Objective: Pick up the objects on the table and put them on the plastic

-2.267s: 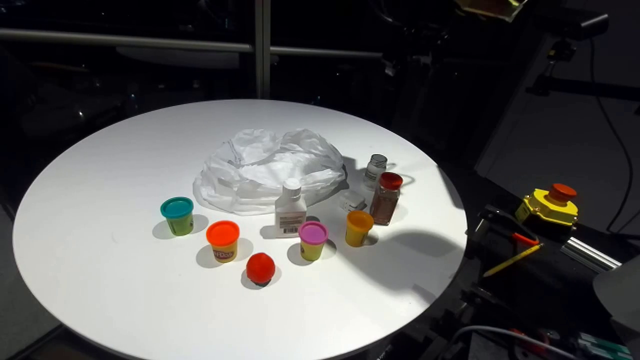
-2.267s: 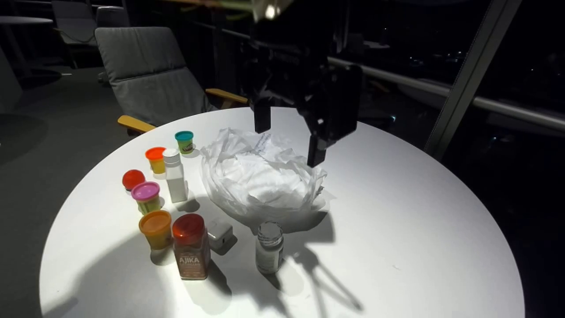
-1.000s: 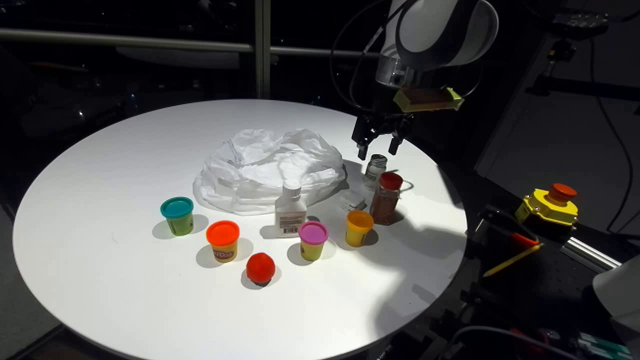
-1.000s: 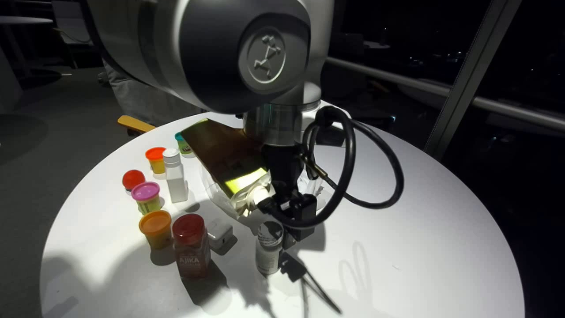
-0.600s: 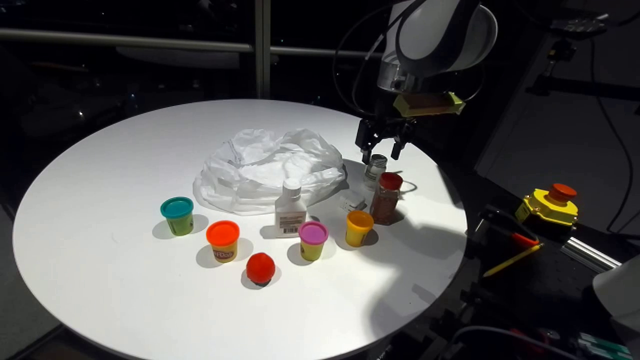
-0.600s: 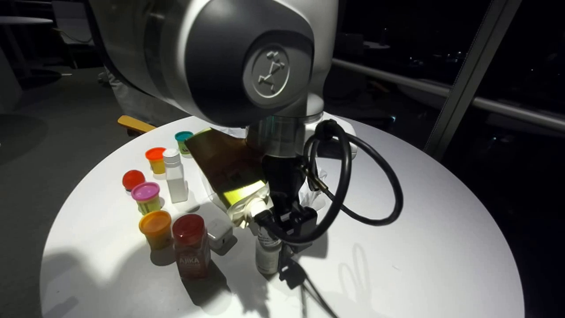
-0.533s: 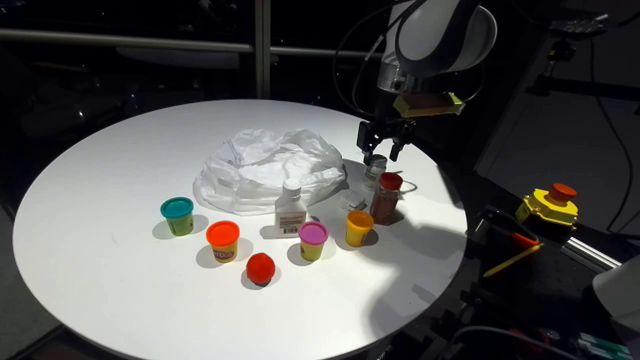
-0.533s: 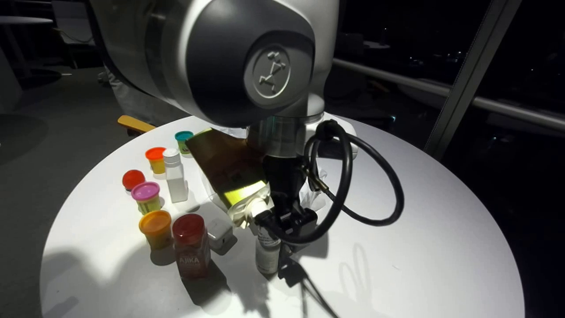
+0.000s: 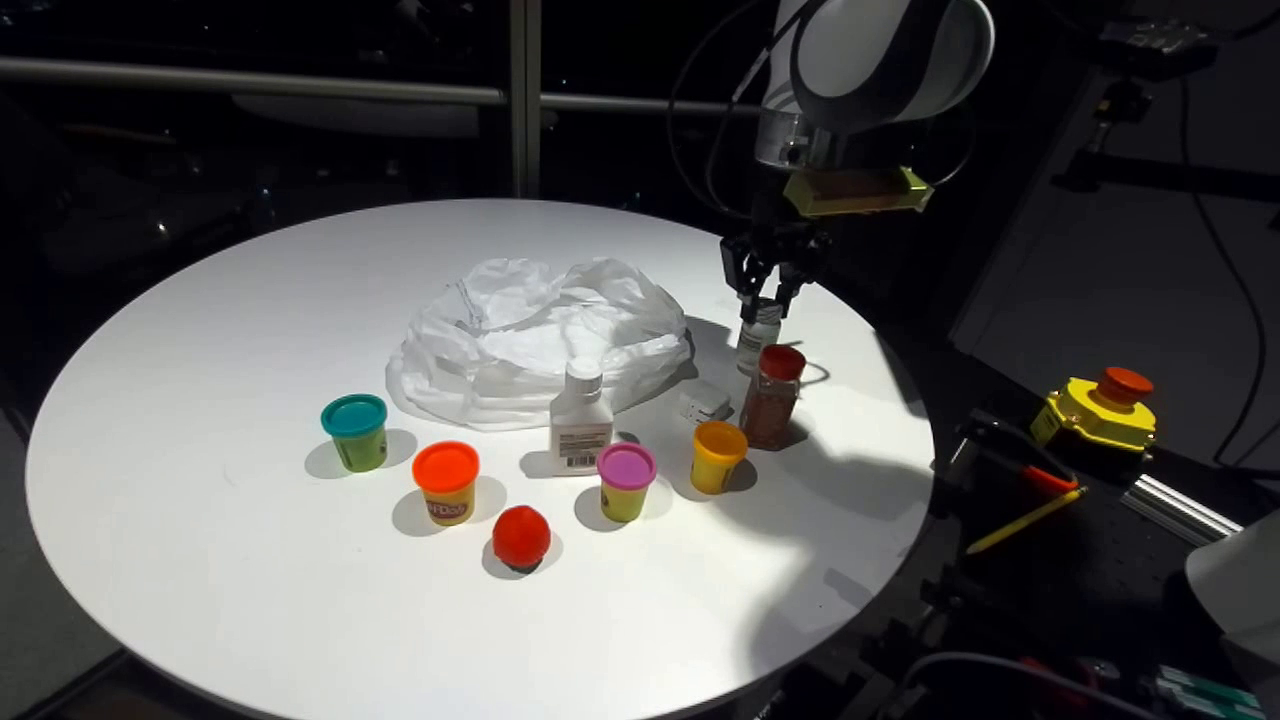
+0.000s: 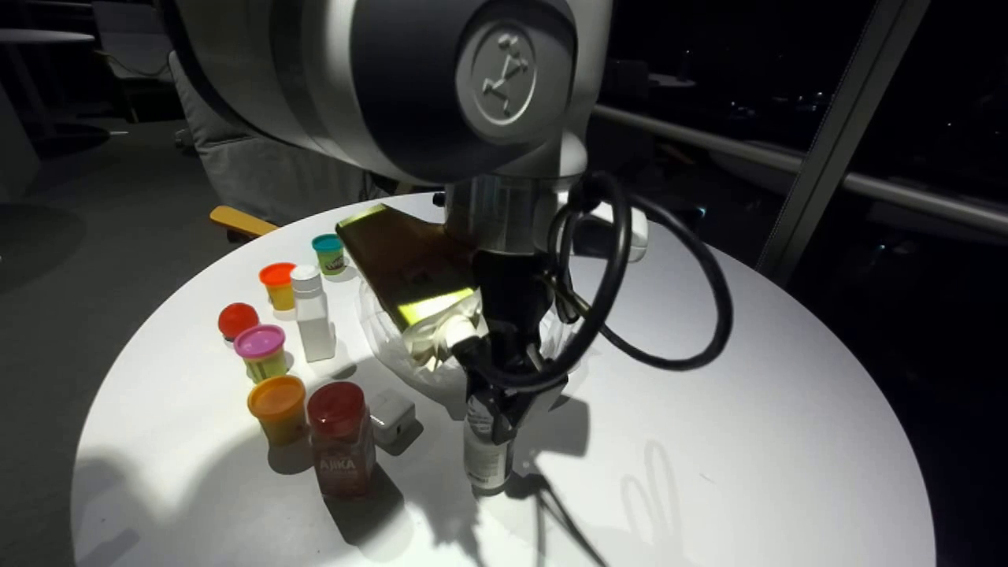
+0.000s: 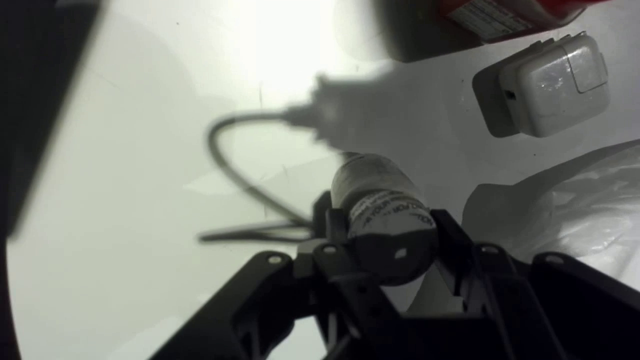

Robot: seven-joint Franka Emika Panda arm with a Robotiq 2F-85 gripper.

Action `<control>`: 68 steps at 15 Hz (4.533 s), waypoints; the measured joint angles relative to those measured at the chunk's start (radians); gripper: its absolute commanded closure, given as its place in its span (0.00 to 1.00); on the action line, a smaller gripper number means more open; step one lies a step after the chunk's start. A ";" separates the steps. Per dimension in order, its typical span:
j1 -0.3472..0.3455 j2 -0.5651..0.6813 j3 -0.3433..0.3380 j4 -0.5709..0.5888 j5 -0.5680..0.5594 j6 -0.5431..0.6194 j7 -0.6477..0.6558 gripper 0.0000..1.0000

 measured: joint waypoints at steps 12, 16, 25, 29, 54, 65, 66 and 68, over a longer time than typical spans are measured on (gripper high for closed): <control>0.078 -0.154 0.017 0.217 -0.211 -0.162 0.256 0.80; 0.058 0.006 0.035 0.317 -0.097 -0.132 0.182 0.80; 0.050 0.208 0.058 0.433 0.031 -0.129 0.079 0.80; 0.033 0.261 0.058 0.436 0.078 -0.075 0.072 0.80; 0.204 -0.201 0.030 -0.090 -0.084 -0.085 0.265 0.00; 0.085 -0.185 0.075 -0.111 0.115 -0.181 0.077 0.00; 0.083 -0.182 0.078 -0.111 0.116 -0.186 0.073 0.00; 0.082 -0.173 0.083 -0.112 0.116 -0.191 0.071 0.00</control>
